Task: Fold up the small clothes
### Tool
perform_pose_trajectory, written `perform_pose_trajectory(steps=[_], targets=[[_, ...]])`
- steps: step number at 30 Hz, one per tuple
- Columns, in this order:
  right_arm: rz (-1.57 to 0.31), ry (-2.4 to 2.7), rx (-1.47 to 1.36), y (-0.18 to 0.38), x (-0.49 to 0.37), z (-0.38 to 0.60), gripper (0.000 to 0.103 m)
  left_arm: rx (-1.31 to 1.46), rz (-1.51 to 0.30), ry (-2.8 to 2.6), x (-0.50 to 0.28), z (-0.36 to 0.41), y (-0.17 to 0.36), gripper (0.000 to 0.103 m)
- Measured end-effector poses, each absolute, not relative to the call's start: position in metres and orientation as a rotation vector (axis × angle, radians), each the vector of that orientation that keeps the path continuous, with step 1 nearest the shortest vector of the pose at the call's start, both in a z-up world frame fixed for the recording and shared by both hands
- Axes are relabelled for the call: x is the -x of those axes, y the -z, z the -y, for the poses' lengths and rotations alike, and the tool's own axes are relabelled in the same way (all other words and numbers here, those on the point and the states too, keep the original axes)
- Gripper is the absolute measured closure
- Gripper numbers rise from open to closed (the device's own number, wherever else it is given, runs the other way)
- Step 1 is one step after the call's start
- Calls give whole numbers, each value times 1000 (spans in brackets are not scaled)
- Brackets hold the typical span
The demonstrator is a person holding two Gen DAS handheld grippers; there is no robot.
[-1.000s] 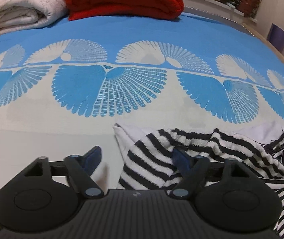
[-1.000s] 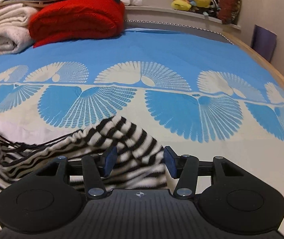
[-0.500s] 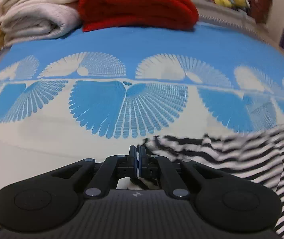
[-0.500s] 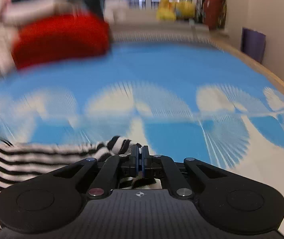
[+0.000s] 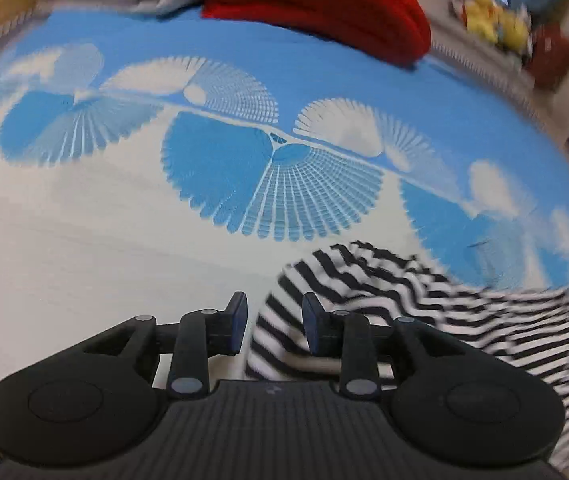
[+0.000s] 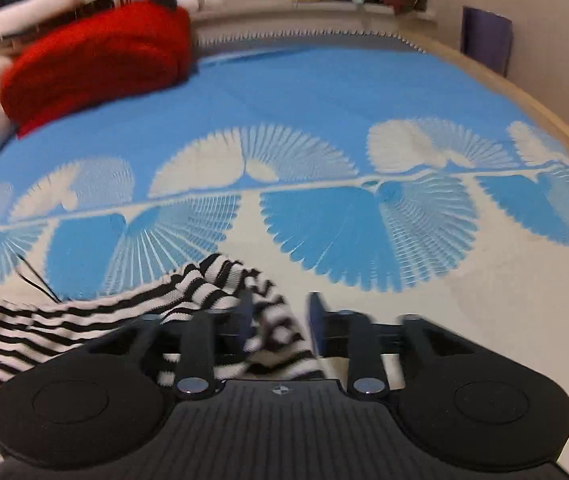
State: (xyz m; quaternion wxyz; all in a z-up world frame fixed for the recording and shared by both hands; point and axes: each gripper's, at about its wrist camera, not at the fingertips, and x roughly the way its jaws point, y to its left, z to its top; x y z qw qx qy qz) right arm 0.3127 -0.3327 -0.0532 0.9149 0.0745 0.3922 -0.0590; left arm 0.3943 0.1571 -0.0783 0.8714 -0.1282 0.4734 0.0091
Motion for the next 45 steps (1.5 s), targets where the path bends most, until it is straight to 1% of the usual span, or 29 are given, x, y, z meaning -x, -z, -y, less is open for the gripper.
perform_pose_trajectory(steps=[2, 3, 5, 7, 9, 12, 17, 18, 19, 20, 21, 23, 25, 27, 29, 31, 32, 34, 35, 37, 38, 39, 41, 42, 43, 45], targets=[[-842, 104, -187, 50, -298, 344, 63, 340, -1055, 12, -384, -173, 82, 70], [-880, 84, -213, 51, -291, 352, 63, 362, -1097, 33, -377, -177, 85, 67], [-956, 32, -272, 56, -275, 367, 60, 361, -1204, 72, -367, -186, 96, 63], [-1049, -18, -306, 66, -259, 378, 60, 336, -1272, 102, -353, -193, 105, 63], [-1125, -52, -285, 75, -243, 382, 59, 326, -1303, 126, -339, -198, 111, 63], [-1197, -99, -290, 87, -222, 384, 54, 312, -1332, 153, -326, -199, 117, 63], [-1235, -105, -225, 94, -207, 373, 54, 270, -1364, 197, -322, -181, 124, 63], [-1231, -102, -211, 91, -208, 370, 59, 253, -1375, 200, -321, -175, 126, 64], [-1226, -109, -208, 89, -207, 368, 75, 224, -1386, 203, -319, -169, 129, 65], [-1220, -125, -216, 84, -206, 368, 84, 174, -1398, 203, -316, -162, 130, 86], [-1200, -133, -220, 77, -204, 366, 90, 117, -1415, 212, -313, -156, 131, 100], [-1132, -138, -255, 59, -201, 372, 93, 66, -1389, 249, -307, -153, 120, 101], [-1045, -146, -396, 36, -193, 390, 94, 135, -1313, 242, -304, -170, 97, 101], [-1055, -131, -427, 34, -189, 403, 95, 171, -1294, 195, -301, -190, 88, 102], [-1187, -87, -377, 56, -189, 404, 96, 111, -1383, 170, -296, -192, 103, 101], [-1365, -50, -258, 86, -190, 393, 100, -21, -1448, 194, -290, -175, 117, 101], [-1415, -43, -187, 95, -189, 387, 103, -66, -1463, 200, -289, -168, 119, 101], [-1472, 19, -46, 107, -187, 383, 103, -82, -1464, 182, -292, -162, 116, 99], [-1458, 46, -27, 106, -187, 385, 103, -78, -1444, 160, -295, -163, 110, 97], [-1333, 55, -94, 85, -190, 394, 101, -47, -1353, 137, -300, -165, 90, 89], [-1241, 42, -129, 71, -190, 396, 101, -11, -1292, 140, -303, -166, 77, 80], [-1149, 24, -156, 57, -189, 396, 100, 31, -1238, 154, -305, -167, 67, 76], [-1015, -9, -198, 39, -189, 391, 99, 96, -1171, 194, -312, -161, 55, 76], [-973, -31, -214, 36, -189, 387, 96, 107, -1153, 206, -317, -147, 54, 76], [-951, -53, -220, 35, -192, 381, 93, 111, -1137, 218, -321, -140, 54, 76], [-932, -89, -204, 38, -202, 369, 92, 112, -1113, 231, -329, -125, 59, 76]])
